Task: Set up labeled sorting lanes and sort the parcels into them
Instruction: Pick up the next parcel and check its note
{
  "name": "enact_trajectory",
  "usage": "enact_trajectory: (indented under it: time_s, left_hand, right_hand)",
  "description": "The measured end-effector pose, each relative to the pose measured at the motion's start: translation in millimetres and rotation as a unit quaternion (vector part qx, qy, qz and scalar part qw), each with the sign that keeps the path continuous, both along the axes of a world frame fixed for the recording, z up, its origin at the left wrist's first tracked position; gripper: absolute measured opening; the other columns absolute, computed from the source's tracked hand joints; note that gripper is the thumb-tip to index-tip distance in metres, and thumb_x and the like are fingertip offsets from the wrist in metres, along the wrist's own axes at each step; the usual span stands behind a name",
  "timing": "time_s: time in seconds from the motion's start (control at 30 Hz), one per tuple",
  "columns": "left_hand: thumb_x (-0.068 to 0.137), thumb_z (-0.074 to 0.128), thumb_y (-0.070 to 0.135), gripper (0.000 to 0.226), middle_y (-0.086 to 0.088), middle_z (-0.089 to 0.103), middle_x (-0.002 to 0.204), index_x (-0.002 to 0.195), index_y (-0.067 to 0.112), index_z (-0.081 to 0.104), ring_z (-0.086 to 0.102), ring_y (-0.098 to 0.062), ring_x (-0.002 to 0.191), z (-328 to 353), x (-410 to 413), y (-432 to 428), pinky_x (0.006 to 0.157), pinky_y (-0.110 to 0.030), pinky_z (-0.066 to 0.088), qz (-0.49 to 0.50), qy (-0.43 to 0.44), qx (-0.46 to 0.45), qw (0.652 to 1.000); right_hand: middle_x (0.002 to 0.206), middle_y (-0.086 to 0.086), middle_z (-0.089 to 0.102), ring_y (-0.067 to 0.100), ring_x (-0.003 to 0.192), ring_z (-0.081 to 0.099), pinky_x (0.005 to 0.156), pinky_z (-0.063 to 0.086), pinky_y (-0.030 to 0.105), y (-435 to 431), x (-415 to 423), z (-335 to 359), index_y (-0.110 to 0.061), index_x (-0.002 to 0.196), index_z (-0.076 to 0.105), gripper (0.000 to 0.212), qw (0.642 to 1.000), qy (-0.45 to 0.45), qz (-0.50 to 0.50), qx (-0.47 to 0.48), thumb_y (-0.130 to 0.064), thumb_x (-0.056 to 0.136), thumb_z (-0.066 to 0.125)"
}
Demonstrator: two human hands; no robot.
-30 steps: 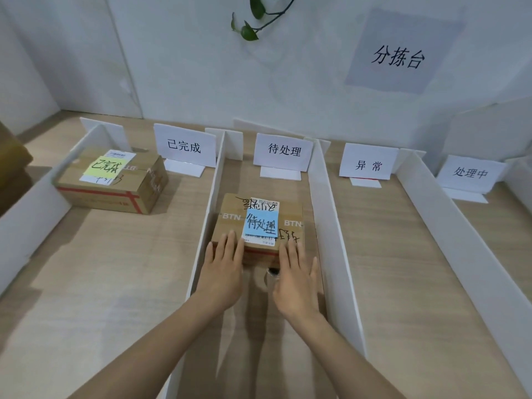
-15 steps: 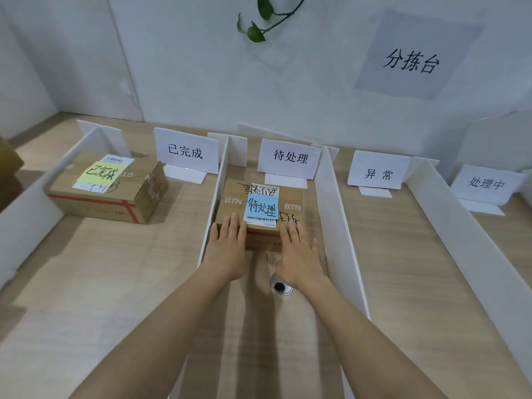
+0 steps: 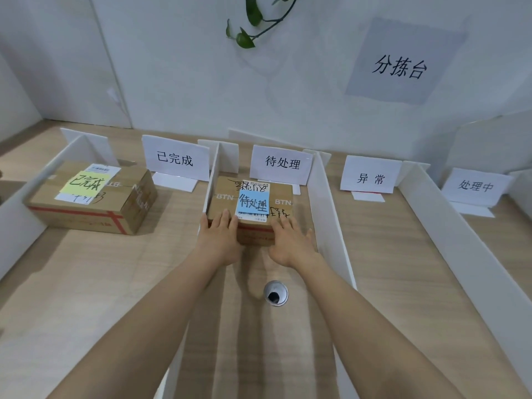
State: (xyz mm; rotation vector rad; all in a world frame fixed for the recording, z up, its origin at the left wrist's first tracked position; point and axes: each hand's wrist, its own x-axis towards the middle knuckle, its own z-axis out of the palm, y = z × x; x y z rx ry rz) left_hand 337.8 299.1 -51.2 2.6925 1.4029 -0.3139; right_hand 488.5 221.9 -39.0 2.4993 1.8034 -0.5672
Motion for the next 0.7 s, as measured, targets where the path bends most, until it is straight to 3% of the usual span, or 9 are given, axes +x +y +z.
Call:
enact_trajectory:
  time_s: [0.1, 0.27, 0.33, 0.43, 0.53, 0.7]
  left_hand:
    - [0.098, 0.028, 0.037, 0.054, -0.004, 0.024, 0.154, 0.147, 0.016, 0.019, 0.017, -0.019, 0.143, 7, -8, -5, 0.116, -0.052, 0.004, 0.016, -0.082, 0.008, 0.997]
    - [0.099, 0.029, 0.031, 0.035, -0.003, 0.042, 0.138, 0.129, 0.015, 0.039, 0.033, -0.02, 0.134, 38, -27, -24, 0.112, -0.05, 0.013, 0.037, -0.18, 0.019, 0.983]
    - [0.099, 0.03, 0.029, 0.037, -0.004, 0.043, 0.14, 0.131, 0.013, 0.041, 0.034, -0.022, 0.133, 58, -35, -36, 0.11, -0.049, 0.017, 0.049, -0.227, 0.013, 0.973]
    - [0.099, 0.032, 0.027, 0.041, -0.007, 0.043, 0.142, 0.136, 0.012, 0.04, 0.039, -0.027, 0.13, 89, -50, -54, 0.107, -0.046, 0.024, 0.06, -0.289, 0.006, 0.955]
    - [0.099, 0.035, 0.028, 0.038, -0.012, 0.049, 0.135, 0.131, 0.01, 0.045, 0.044, -0.031, 0.125, 118, -68, -69, 0.103, -0.043, 0.033, 0.06, -0.335, 0.012, 0.94]
    - [0.1, 0.036, 0.025, 0.04, -0.015, 0.044, 0.14, 0.135, 0.005, 0.044, 0.041, -0.031, 0.129, 168, -100, -98, 0.105, -0.04, 0.031, 0.059, -0.376, 0.019, 0.924]
  right_hand:
    - [0.158, 0.003, 0.016, 0.027, 0.147, 0.005, 0.114, 0.014, 0.062, -10, -1, 8, -0.022, 0.147, 0.027, 0.06, 0.999, 0.023, -0.028, 0.029, -0.025, 0.09, 0.046]
    - [0.13, 0.0, 0.052, 0.026, 0.121, 0.047, 0.097, 0.043, 0.043, -32, -10, 39, -0.022, 0.13, 0.049, 0.041, 0.976, 0.123, -0.087, 0.154, -0.023, 0.089, 0.042]
    - [0.126, 0.0, 0.055, 0.023, 0.114, 0.051, 0.091, 0.046, 0.036, -42, -20, 59, -0.019, 0.13, 0.052, 0.039, 0.959, 0.166, -0.107, 0.205, -0.021, 0.092, 0.044]
    - [0.109, -0.003, 0.06, 0.02, 0.099, 0.056, 0.072, 0.042, 0.028, -58, -36, 91, -0.018, 0.112, 0.06, 0.024, 0.933, 0.202, -0.132, 0.269, -0.016, 0.093, 0.045]
    - [0.123, 0.003, 0.059, 0.021, 0.11, 0.055, 0.08, 0.04, 0.027, -76, -52, 121, -0.014, 0.124, 0.056, 0.03, 0.917, 0.211, -0.15, 0.304, -0.022, 0.097, 0.045]
    - [0.14, 0.0, 0.05, 0.017, 0.127, 0.046, 0.093, 0.035, 0.022, -105, -85, 166, -0.016, 0.135, 0.051, 0.038, 0.89, 0.248, -0.163, 0.345, -0.024, 0.098, 0.044]
